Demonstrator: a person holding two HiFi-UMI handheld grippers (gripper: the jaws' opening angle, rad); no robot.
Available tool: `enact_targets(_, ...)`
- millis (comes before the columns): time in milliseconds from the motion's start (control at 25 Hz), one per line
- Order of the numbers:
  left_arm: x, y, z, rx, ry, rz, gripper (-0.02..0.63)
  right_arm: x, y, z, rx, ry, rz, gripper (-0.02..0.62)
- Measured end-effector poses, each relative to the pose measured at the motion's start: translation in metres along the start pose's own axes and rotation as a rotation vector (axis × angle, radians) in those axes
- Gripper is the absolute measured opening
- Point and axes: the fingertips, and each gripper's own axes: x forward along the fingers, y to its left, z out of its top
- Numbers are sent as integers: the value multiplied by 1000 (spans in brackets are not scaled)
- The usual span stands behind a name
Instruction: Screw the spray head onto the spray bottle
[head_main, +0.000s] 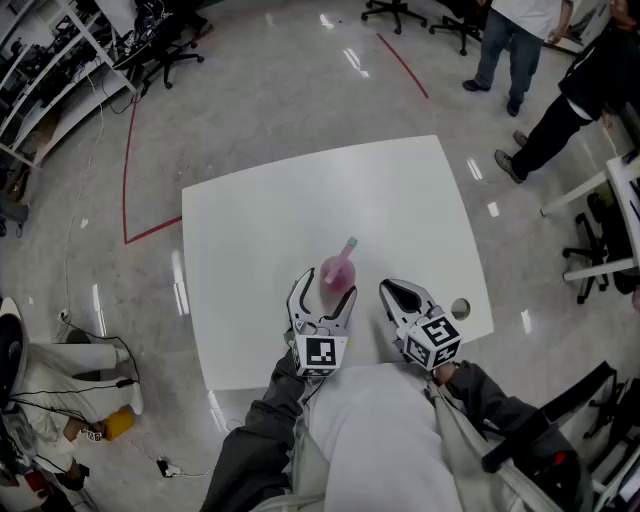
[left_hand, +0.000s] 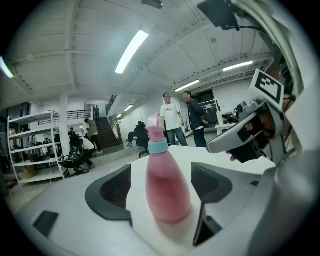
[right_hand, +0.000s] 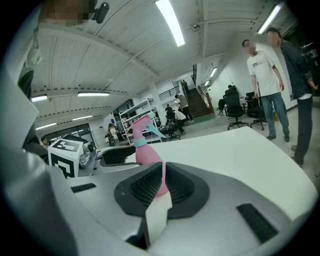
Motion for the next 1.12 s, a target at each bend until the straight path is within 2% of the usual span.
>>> enact_targets(200, 12, -6, -34, -33, 53, -47, 365, 7, 2, -9, 6, 22, 28, -4)
enact_targets(280, 21, -9, -36, -19, 34, -54, 457, 8, 5, -11, 2, 27, 37, -5)
enact_targets(320, 24, -11, -35, -4, 24, -61, 465, 8, 6, -10, 0, 26, 38, -3)
enact_targets(400, 24, -13, -21, 33, -13, -61, 465, 7, 5, -9, 0, 22, 30, -5)
enact_targets(520, 3, -2, 40, 72, -172, -8, 465, 4, -1, -7, 8, 16, 10, -5)
enact_targets(640, -6, 10, 90, 23, -296, 16, 463, 2, -10, -7, 21, 21, -5, -5)
enact_targets(720, 6, 13, 92, -28, -288, 2, 463, 5, -6, -11, 26, 32, 7, -5)
enact_targets(800, 21, 13, 77, -30, -218, -45, 463, 10, 3, -14, 14, 43, 32, -5)
enact_targets(840, 25, 14, 70, -19, -184, -57, 449, 11, 7, -14, 5, 46, 42, -5)
enact_targets(880, 27, 18, 66, -18, -166, -48, 347, 13, 9, -14, -3, 47, 47, -4)
enact_targets(920, 28, 24, 66, -30, -165, -24, 203, 13, 8, -13, -7, 45, 47, -4)
enact_targets(960, 29, 29, 68, -49, -173, -3, 131, 13, 6, -13, -7, 43, 42, -5)
enact_targets(1040, 34, 30, 71, -70, -188, -12, 112, 14, -2, -16, 5, 45, 30, -5)
enact_targets(1120, 39, 23, 71, -52, -189, -66, 110, 17, -5, -22, 3, 60, 34, -5)
